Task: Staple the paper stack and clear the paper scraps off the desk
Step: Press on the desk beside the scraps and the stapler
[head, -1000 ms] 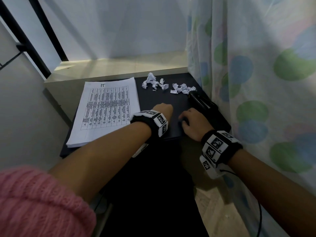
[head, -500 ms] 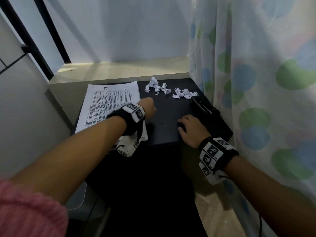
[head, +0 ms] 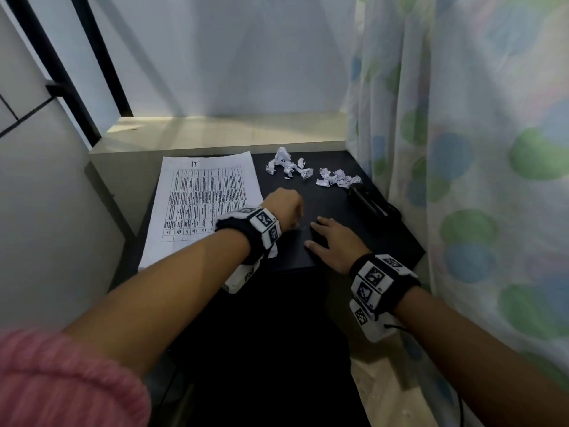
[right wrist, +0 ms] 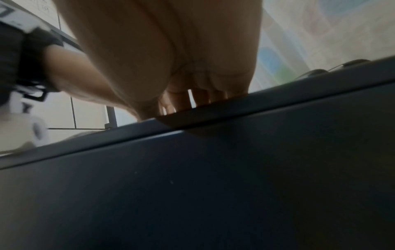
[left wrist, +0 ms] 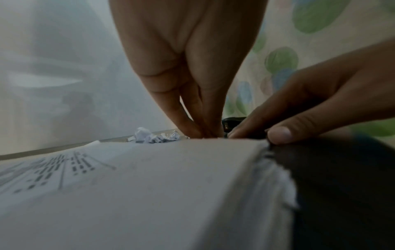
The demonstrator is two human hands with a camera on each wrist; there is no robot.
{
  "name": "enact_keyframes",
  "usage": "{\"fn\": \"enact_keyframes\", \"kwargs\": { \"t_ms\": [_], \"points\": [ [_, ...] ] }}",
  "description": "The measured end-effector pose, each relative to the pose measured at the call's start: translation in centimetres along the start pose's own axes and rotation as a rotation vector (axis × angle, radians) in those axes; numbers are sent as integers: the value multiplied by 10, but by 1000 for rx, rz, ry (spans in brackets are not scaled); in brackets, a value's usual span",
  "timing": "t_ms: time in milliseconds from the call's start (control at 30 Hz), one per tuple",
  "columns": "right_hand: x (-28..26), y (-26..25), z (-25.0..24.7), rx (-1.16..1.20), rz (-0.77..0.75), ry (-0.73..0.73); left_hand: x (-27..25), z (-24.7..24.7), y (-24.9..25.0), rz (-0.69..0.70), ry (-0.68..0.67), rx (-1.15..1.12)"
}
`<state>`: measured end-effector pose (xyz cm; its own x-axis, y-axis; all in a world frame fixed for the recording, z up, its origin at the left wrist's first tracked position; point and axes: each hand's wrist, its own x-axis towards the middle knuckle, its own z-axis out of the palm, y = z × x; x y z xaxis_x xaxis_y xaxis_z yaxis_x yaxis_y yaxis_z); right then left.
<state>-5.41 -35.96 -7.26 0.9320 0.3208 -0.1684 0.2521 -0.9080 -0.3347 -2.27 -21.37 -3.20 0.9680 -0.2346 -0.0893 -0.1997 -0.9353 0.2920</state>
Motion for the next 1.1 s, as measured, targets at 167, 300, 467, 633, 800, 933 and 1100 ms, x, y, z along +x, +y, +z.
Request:
{"fn": "enact_keyframes", "kwargs": {
  "t_ms": [167, 300, 467, 633, 800, 933, 1100],
  "points": [
    [2, 3, 2, 19, -4, -6, 9, -1, 5, 15, -24, 42],
    [3, 5, 3, 22, -8, -15, 10, -1, 11, 64, -44, 97],
    [1, 6, 4, 31, -18, -14, 10, 2, 15, 54, -86, 143],
    [0, 5, 4, 28, -19, -12, 3, 6, 21, 75, -82, 223],
    [-1, 7, 4, 64, -41, 11, -2, 11, 33, 80, -156, 272],
    [-6, 11, 5, 100, -45, 31, -4, 12, 35, 60, -157, 271],
    [-11, 16, 0, 86, -54, 35, 4, 2, 14, -27, -67, 86]
  ]
}}
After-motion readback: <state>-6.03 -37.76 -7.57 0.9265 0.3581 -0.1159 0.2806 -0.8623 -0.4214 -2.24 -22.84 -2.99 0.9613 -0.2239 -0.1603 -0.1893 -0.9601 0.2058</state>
